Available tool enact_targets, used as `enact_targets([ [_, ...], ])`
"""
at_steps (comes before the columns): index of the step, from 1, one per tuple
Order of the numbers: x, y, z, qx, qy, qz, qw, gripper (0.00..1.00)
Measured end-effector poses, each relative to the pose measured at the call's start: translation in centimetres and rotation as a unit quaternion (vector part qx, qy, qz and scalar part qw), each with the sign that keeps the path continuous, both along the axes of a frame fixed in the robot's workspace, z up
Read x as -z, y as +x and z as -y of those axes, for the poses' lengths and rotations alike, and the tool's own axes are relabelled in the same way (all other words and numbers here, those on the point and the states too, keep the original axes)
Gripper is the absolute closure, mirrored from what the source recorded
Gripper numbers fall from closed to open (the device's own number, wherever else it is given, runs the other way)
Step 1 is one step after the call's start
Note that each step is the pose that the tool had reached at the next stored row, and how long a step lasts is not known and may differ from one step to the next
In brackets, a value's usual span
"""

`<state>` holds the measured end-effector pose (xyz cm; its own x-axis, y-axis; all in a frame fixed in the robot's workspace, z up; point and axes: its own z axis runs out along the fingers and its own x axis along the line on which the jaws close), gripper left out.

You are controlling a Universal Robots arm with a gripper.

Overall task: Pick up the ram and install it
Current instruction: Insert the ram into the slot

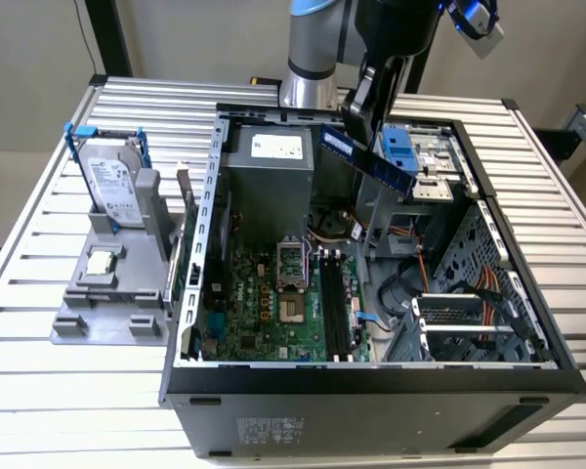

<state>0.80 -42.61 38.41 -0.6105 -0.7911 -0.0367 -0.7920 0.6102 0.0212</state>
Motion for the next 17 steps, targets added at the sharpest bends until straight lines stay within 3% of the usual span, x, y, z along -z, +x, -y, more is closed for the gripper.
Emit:
enact_targets([
  [17,0.0,0.0,0.0,0.024,0.0,0.0,0.9997,1.0],
])
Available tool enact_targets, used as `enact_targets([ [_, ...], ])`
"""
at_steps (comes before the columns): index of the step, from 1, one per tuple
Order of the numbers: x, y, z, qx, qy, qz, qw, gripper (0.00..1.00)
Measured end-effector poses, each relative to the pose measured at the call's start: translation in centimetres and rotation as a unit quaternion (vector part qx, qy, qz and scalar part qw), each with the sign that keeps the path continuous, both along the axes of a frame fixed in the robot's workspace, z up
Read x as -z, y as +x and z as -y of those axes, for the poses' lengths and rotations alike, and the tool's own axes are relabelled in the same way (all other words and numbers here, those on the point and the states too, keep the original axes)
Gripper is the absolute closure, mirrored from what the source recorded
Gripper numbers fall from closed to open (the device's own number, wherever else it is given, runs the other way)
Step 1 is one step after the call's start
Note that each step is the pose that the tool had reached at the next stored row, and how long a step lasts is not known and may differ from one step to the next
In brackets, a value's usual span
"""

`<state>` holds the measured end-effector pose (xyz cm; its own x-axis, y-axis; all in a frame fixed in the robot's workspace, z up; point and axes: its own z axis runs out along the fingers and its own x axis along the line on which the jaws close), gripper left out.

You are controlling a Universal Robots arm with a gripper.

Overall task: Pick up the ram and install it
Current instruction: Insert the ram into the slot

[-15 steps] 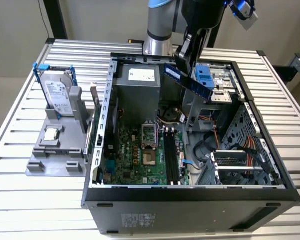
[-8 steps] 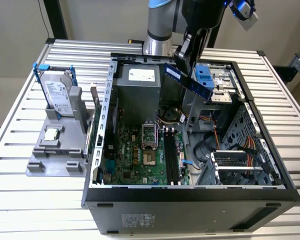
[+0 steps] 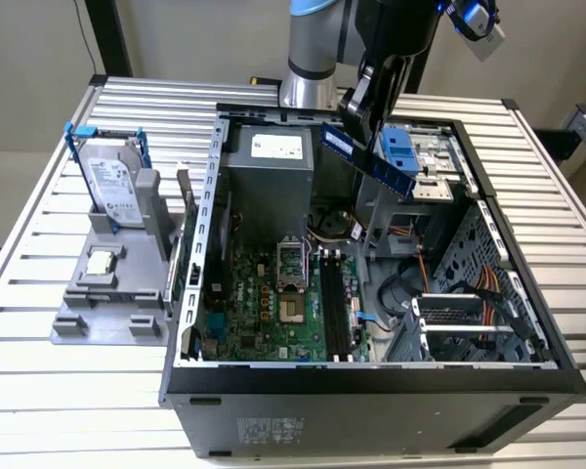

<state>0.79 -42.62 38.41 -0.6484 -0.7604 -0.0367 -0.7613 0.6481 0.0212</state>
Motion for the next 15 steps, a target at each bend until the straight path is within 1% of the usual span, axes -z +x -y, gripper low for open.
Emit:
enact_targets([
  [12,0.0,0.0,0.0,0.0,0.0,0.0,1.0,1.0],
  [15,0.0,0.0,0.0,0.003,0.0,0.0,1.0,1.0],
])
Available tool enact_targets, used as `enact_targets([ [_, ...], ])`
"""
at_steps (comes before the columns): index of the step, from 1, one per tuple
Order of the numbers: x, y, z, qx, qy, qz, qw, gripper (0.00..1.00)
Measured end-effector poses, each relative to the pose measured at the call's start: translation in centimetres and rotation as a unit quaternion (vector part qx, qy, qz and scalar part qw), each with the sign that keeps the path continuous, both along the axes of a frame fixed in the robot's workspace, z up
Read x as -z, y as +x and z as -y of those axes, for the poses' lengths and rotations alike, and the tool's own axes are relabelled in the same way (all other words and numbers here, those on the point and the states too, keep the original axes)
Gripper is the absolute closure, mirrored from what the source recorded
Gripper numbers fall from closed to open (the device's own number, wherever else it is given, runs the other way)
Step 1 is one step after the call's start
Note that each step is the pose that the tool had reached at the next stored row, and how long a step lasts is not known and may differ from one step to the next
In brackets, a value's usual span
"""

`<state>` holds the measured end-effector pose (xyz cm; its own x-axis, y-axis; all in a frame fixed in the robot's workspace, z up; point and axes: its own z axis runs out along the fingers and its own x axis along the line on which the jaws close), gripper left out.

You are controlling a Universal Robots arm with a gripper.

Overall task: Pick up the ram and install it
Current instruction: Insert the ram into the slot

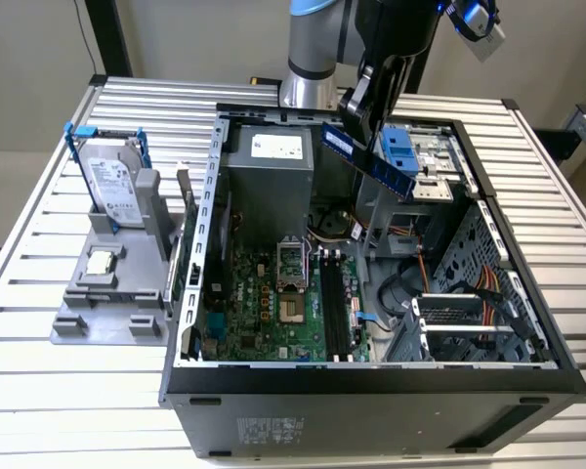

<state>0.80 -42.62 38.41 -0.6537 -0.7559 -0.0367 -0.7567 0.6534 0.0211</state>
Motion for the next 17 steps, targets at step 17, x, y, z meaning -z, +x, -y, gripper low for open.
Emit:
enact_targets([
  [17,0.0,0.0,0.0,0.052,0.0,0.0,0.9986,1.0],
])
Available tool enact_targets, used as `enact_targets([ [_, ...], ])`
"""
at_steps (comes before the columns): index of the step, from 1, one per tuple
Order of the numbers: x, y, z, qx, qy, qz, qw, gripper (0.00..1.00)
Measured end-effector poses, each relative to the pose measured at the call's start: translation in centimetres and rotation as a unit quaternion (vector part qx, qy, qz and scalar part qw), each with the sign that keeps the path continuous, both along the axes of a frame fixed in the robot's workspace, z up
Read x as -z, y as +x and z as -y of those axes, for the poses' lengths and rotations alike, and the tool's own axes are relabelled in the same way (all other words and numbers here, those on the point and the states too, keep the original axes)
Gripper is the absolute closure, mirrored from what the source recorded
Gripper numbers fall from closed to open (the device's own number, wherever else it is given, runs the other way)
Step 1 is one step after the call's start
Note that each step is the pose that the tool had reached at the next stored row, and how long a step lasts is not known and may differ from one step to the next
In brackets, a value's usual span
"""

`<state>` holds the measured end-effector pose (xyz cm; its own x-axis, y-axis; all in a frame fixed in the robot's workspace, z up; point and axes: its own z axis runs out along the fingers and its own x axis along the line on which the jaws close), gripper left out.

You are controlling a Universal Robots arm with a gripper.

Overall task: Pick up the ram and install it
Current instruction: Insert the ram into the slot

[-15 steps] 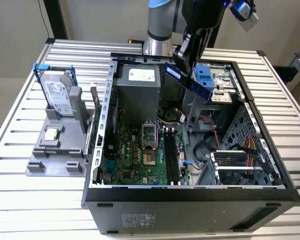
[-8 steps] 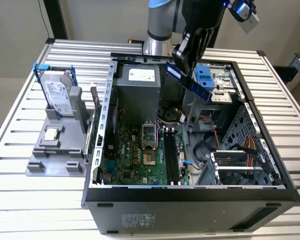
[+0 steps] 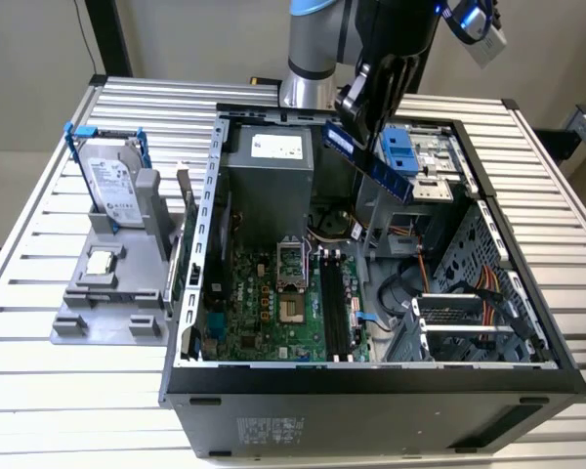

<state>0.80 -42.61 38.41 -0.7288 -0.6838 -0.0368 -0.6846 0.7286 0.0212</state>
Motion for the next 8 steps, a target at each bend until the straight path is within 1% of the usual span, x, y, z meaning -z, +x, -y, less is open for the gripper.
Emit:
enact_targets([
  [2,-0.01,0.0,0.0,0.004,0.0,0.0,1.0,1.0],
  [8,-0.01,0.0,0.0,0.006,-0.0001,0.0,1.0,1.0],
])
